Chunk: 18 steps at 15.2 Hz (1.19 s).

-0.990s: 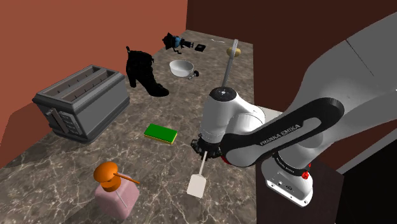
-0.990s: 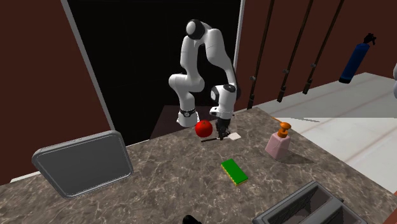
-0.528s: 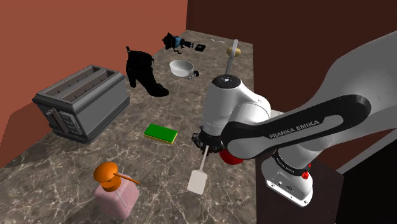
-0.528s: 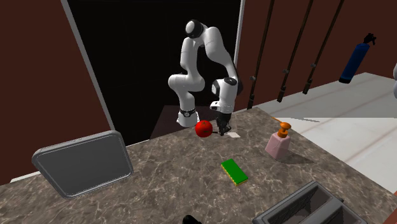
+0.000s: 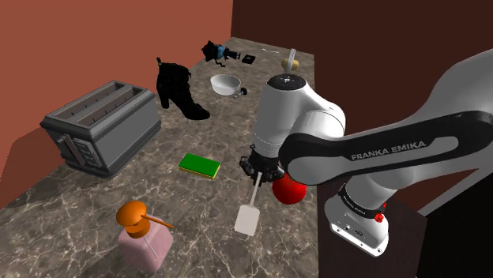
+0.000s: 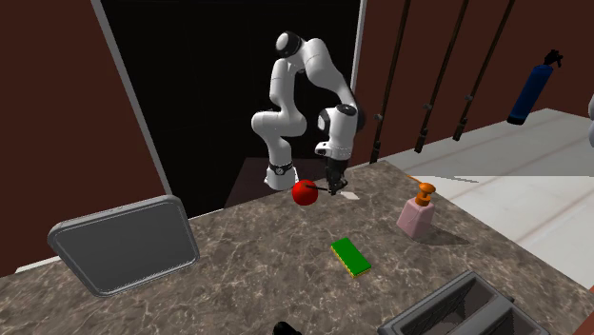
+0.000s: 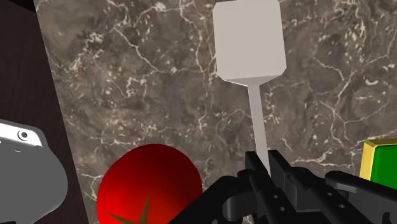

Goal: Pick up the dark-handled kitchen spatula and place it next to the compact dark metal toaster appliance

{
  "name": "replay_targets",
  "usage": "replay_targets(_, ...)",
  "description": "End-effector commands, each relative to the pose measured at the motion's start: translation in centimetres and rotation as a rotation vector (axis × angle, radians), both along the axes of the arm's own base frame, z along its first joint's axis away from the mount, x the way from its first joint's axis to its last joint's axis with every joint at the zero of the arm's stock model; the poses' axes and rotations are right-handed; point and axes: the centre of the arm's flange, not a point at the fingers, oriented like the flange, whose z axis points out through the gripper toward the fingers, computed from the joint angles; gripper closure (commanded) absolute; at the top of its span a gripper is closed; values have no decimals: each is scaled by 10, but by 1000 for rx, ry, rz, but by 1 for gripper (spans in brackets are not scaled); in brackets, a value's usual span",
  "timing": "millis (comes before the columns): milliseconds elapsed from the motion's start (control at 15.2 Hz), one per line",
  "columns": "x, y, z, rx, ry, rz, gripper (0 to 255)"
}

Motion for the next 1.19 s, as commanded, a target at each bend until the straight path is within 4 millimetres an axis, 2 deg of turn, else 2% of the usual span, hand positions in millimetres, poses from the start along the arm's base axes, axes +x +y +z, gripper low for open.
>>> replay_targets(0,0,-1,11,0,1,0,255)
replay_targets(1122,0,-1,100,0,1,0,255)
